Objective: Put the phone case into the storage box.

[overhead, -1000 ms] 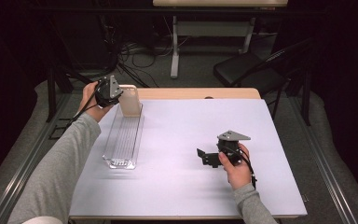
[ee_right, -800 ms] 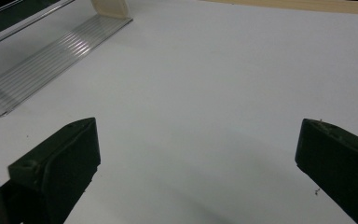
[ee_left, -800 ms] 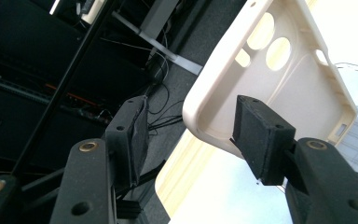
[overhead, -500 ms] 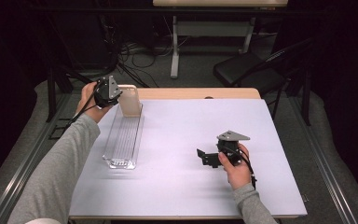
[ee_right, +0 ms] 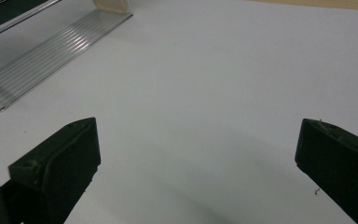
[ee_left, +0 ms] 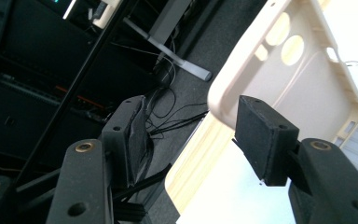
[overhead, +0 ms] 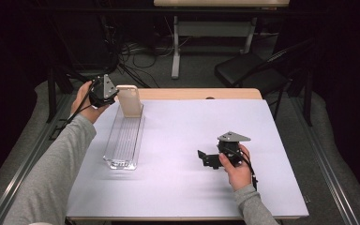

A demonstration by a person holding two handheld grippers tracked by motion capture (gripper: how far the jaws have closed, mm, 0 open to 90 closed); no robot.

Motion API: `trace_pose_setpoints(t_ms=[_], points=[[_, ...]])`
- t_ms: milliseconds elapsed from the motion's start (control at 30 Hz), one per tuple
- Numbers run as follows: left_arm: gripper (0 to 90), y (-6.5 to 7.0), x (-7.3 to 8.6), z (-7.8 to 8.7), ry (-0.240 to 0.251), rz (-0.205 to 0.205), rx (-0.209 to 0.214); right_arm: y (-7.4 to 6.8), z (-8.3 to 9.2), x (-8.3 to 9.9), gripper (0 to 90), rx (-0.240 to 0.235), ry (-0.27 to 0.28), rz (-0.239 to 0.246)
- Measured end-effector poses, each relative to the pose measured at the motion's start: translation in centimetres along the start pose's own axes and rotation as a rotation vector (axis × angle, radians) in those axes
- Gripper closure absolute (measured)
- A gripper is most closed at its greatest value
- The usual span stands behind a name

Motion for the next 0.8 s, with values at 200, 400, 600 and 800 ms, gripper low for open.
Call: trace_pose_setpoints(t_ms=[200, 400, 600, 800], points=[[43.3, -0.12, 0.20, 0.51, 0.001, 0.058, 0.027, 0.05, -0.02, 0.02, 0.0, 0.001, -0.002, 0.000], [42.8, 0.06, 0.38, 0.78, 0.001, 0.085, 0.039, 0.05, -0.08, 0.03, 0.0, 0.001, -0.002, 0.001], [38.2, 0.19, 0.67, 0.79, -0.006, 0.180, 0.094, 0.07, -0.11, 0.06, 0.0, 0.001, -0.004, 0.005], [32.4, 0.17, 0.86, 0.69, -0.001, 0.353, 0.176, 0.07, -0.15, 0.09, 0.0, 0.000, -0.007, 0.007]])
Point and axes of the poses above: each handheld gripper's, and its own axes: z roughly backward along the jaws, x roughly out of its underside, y roughly to its right, the point moved 6 cm from there along -z, roughly forward along the jaws, and after that the axes turned 7 degrees about -z, right-handed, at the moved point
